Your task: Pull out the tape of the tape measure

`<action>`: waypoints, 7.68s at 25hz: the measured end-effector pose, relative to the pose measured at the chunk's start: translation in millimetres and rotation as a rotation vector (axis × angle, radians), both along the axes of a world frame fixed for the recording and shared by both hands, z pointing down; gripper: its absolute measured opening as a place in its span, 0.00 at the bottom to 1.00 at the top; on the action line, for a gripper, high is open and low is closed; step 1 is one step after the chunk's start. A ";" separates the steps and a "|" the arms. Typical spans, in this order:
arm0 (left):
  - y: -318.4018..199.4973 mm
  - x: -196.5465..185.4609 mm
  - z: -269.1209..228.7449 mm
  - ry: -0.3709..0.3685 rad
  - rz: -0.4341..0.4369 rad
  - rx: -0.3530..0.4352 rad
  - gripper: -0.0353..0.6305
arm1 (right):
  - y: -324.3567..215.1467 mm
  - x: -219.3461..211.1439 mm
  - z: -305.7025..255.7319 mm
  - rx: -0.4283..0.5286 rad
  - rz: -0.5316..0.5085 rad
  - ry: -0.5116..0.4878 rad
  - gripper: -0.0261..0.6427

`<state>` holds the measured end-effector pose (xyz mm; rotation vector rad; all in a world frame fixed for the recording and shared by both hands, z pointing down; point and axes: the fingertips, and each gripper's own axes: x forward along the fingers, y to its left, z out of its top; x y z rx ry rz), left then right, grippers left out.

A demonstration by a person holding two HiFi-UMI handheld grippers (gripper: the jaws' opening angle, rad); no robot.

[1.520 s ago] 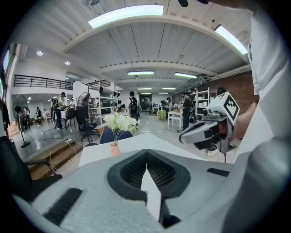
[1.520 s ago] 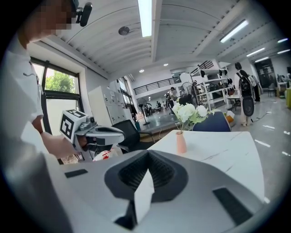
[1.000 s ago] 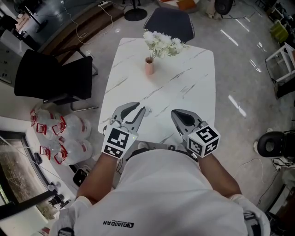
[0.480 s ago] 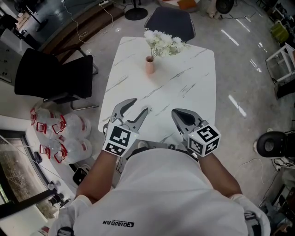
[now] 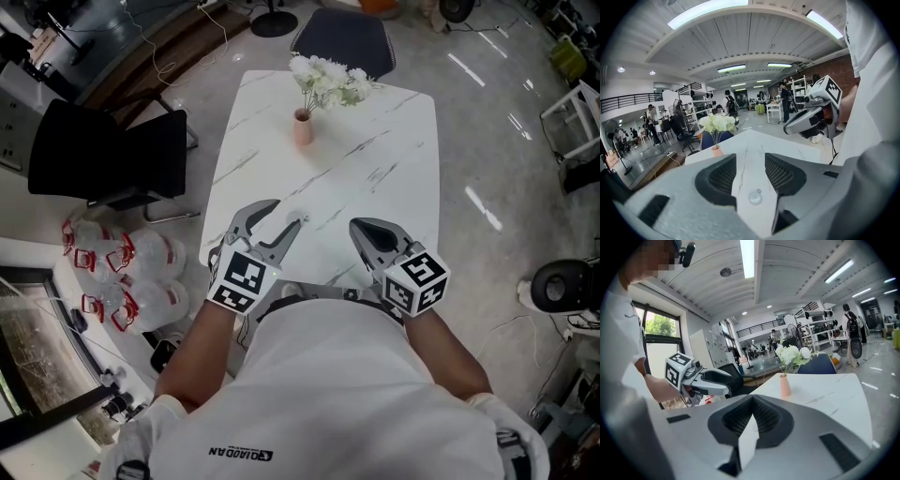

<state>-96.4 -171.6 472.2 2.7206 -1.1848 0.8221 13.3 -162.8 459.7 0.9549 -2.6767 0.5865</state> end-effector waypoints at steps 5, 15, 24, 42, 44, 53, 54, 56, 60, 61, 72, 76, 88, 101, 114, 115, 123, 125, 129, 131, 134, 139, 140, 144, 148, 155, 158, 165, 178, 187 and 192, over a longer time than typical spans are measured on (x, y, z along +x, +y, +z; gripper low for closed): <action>4.9 1.5 50.5 -0.214 0.130 -0.043 0.35 | 2.7 3.0 5.6 -0.015 0.014 -0.002 0.05; -7.5 -2.6 151.8 -0.295 0.174 -0.229 0.36 | 6.5 15.0 26.8 -0.076 0.046 0.024 0.05; -14.3 1.9 214.1 -0.346 0.212 -0.352 0.39 | 4.7 22.3 42.1 -0.121 0.063 0.042 0.05; -18.7 2.4 252.7 -0.301 0.190 -0.527 0.43 | 5.1 36.7 52.1 -0.152 0.094 0.051 0.05; -17.9 1.9 252.4 -0.275 0.182 -0.555 0.42 | 5.4 38.4 51.7 -0.151 0.102 0.051 0.05; -19.4 2.0 249.6 -0.313 0.186 -0.552 0.39 | 6.1 42.1 44.2 -0.130 0.123 0.041 0.05; -19.3 3.1 247.7 -0.316 0.188 -0.544 0.39 | 6.2 42.8 42.8 -0.125 0.125 0.041 0.05; -20.2 5.4 240.4 -0.311 0.188 -0.524 0.39 | 5.8 44.0 40.2 -0.113 0.129 0.041 0.05; -25.4 10.3 212.5 -0.287 0.177 -0.463 0.39 | 3.1 45.6 30.5 -0.080 0.135 0.038 0.05; -27.2 11.8 203.3 -0.279 0.174 -0.442 0.39 | 2.0 45.9 27.1 -0.069 0.135 0.037 0.05; -45.2 29.2 61.7 -0.164 0.111 -0.129 0.39 | -24.8 53.7 -34.4 0.089 0.157 -0.003 0.05; -41.0 32.1 10.2 -0.121 0.103 -0.035 0.39 | -30.2 51.6 -61.7 0.144 0.148 -0.029 0.05; -26.4 27.6 -102.1 -0.082 0.093 0.223 0.39 | -39.7 51.0 -134.1 0.246 0.139 -0.146 0.05; -24.7 7.2 -138.7 -0.139 0.073 0.371 0.39 | -40.5 50.6 -147.8 0.292 0.157 -0.146 0.05; -25.2 9.5 -136.3 -0.150 0.072 0.388 0.39 | -42.4 51.6 -147.5 0.321 0.167 -0.120 0.05; -25.3 9.9 -136.2 -0.151 0.073 0.387 0.39 | -42.5 52.3 -147.8 0.321 0.171 -0.123 0.05; -27.2 12.3 -128.7 -0.144 0.078 0.356 0.39 | -43.3 53.1 -141.0 0.300 0.170 -0.129 0.11; -26.9 13.0 -127.7 -0.144 0.082 0.353 0.39 | -42.6 52.5 -140.5 0.299 0.169 -0.127 0.11; -26.0 15.7 -125.6 -0.154 0.089 0.354 0.39 | -42.7 52.4 -140.5 0.302 0.164 -0.126 0.11; -25.4 17.2 -124.6 -0.157 0.094 0.354 0.39 | -42.4 51.2 -141.4 0.301 0.159 -0.130 0.11; -23.8 22.8 -122.8 -0.163 0.108 0.352 0.39 | -40.6 42.3 -143.7 0.281 0.132 -0.156 0.11; -20.3 36.9 -114.6 -0.168 0.140 0.347 0.39 | -32.3 6.9 -137.4 0.204 0.026 -0.214 0.11; -19.4 39.9 -113.5 -0.167 0.146 0.345 0.39 | -31.0 0.9 -136.7 0.197 0.012 -0.223 0.11; -15.9 51.1 -110.5 -0.165 0.173 0.345 0.39 | -30.0 -13.5 -133.1 0.181 -0.019 -0.239 0.11; -14.0 58.2 -111.0 -0.164 0.194 0.348 0.39 | -29.4 -21.0 -128.6 0.144 -0.046 -0.252 0.13; -13.2 64.2 -110.9 -0.179 0.214 0.354 0.39 | -25.3 -23.8 -124.2 0.123 -0.078 -0.259 0.09; -13.0 64.1 -111.4 -0.178 0.216 0.355 0.39 | -23.7 -23.2 -125.2 0.132 -0.080 -0.259 0.08; -13.2 60.9 -112.9 -0.175 0.213 0.357 0.39 | -23.2 -15.8 -131.0 0.159 -0.058 -0.257 0.07; -29.1 33.6 -121.4 -0.171 0.125 0.363 0.39 | -31.1 11.1 -145.7 0.216 0.053 -0.286 0.06; -29.8 31.5 -128.7 -0.154 0.119 0.370 0.39 | -33.2 20.6 -151.0 0.233 0.078 -0.287 0.06; -30.4 29.5 -129.7 -0.159 0.114 0.376 0.39 | -33.2 22.8 -149.3 0.244 0.088 -0.280 0.06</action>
